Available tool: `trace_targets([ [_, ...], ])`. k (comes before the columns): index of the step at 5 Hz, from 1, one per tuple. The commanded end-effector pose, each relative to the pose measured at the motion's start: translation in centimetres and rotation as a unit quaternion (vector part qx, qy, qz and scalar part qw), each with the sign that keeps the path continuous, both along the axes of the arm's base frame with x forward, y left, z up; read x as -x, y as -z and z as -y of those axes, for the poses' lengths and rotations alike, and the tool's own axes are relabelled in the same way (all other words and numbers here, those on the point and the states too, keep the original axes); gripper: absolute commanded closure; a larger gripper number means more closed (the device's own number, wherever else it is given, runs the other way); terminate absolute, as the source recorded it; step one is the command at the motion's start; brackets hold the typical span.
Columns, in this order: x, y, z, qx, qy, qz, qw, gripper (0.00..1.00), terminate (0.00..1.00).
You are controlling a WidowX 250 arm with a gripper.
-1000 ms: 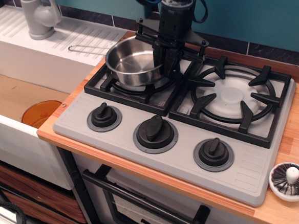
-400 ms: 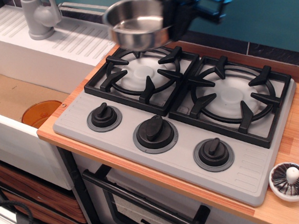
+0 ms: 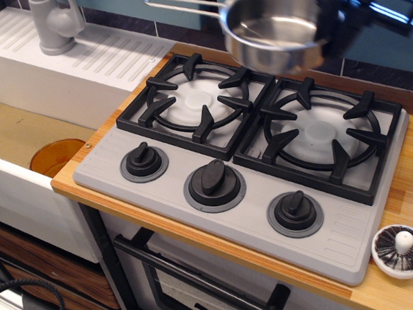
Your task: Put pot or pan on stove and put mushroom in pot or pan
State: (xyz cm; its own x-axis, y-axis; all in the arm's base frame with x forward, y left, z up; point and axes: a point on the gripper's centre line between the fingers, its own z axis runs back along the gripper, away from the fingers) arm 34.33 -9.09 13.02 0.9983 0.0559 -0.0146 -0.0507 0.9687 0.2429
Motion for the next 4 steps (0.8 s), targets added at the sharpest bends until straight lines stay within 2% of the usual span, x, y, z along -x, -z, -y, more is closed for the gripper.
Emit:
trace_targets([
  [1,-2.0,0.8,2.2,0.004,0.001,0.053,0.9986,1.0,0.0],
  [3,-2.4,3.8,3.4,0.003,-0.01,0.072,0.9974,1.0,0.0],
  [4,-2.1,4.7,3.9,0.003,-0.015,0.07,0.9974,1.0,0.0],
])
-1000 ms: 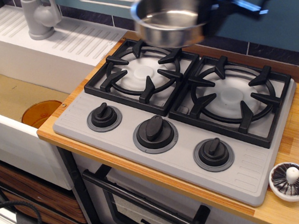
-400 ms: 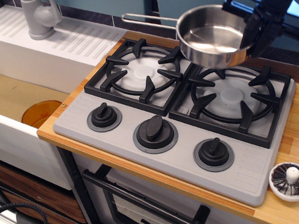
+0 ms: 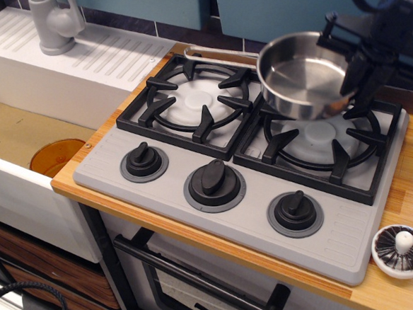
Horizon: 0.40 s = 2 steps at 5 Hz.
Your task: Put pot or pan on stove and put mushroom in pot or pan
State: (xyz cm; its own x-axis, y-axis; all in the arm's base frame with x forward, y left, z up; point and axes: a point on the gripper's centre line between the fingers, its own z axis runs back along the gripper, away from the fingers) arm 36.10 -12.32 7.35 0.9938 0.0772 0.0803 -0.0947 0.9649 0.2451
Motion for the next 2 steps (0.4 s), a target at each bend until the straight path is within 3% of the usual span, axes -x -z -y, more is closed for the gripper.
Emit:
trace_targets([
  [1,-0.08,-0.73,0.82,0.014,-0.002,0.023,0.9996,0.0,0.0],
  [2,-0.19,-1.1,0.64,0.018,-0.007,0.021,0.9996,0.0,0.0],
])
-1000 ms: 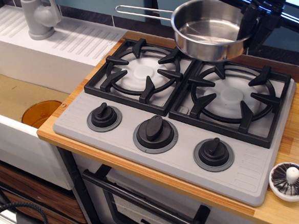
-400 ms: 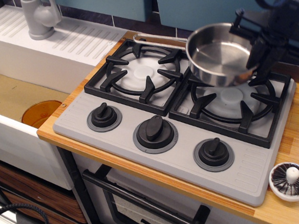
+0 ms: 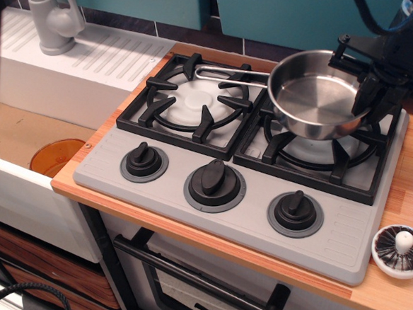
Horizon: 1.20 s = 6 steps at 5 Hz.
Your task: Put pot or pan on stove and put mushroom in pot or pan
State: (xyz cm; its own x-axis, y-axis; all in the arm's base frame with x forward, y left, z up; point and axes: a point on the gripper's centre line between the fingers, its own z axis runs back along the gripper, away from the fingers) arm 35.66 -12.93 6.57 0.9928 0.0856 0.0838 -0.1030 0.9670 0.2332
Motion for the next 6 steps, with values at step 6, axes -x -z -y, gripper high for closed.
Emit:
trace_targets([
  [6,0.7,-6.5,-1.3,0.018,0.011,-0.018,0.9996,0.0,0.0],
])
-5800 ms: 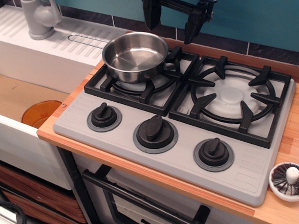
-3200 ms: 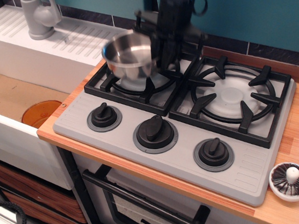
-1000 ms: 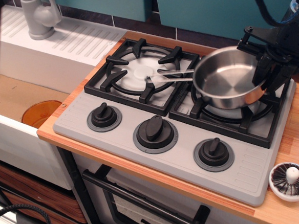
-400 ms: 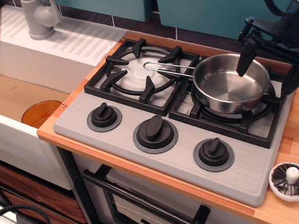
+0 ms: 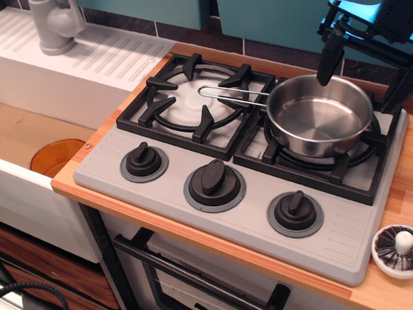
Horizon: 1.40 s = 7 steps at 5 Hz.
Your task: Put pot or pan on stove and put mushroom in pot or pan
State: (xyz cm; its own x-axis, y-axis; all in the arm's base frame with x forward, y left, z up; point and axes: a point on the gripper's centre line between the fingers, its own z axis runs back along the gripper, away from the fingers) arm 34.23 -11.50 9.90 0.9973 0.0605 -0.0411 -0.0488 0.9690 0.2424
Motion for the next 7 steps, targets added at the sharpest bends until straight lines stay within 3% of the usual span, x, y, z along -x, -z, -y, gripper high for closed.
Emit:
trace_targets([
  [1,-0.8,-3.2,0.1,0.018,-0.003,0.045,0.9988,0.0,0.0],
  [2,-0.8,-3.2,0.1,0.018,-0.003,0.045,0.9988,0.0,0.0],
  [3,2.0,-2.8,2.1,0.05,-0.018,0.067,0.9964,0.0,0.0],
  [4,4.2,-2.3,4.0,0.056,-0.034,0.079,0.9947,0.0,0.0],
  [7,7.6,1.1,7.3,0.048,-0.054,0.121,0.99,0.0,0.0],
])
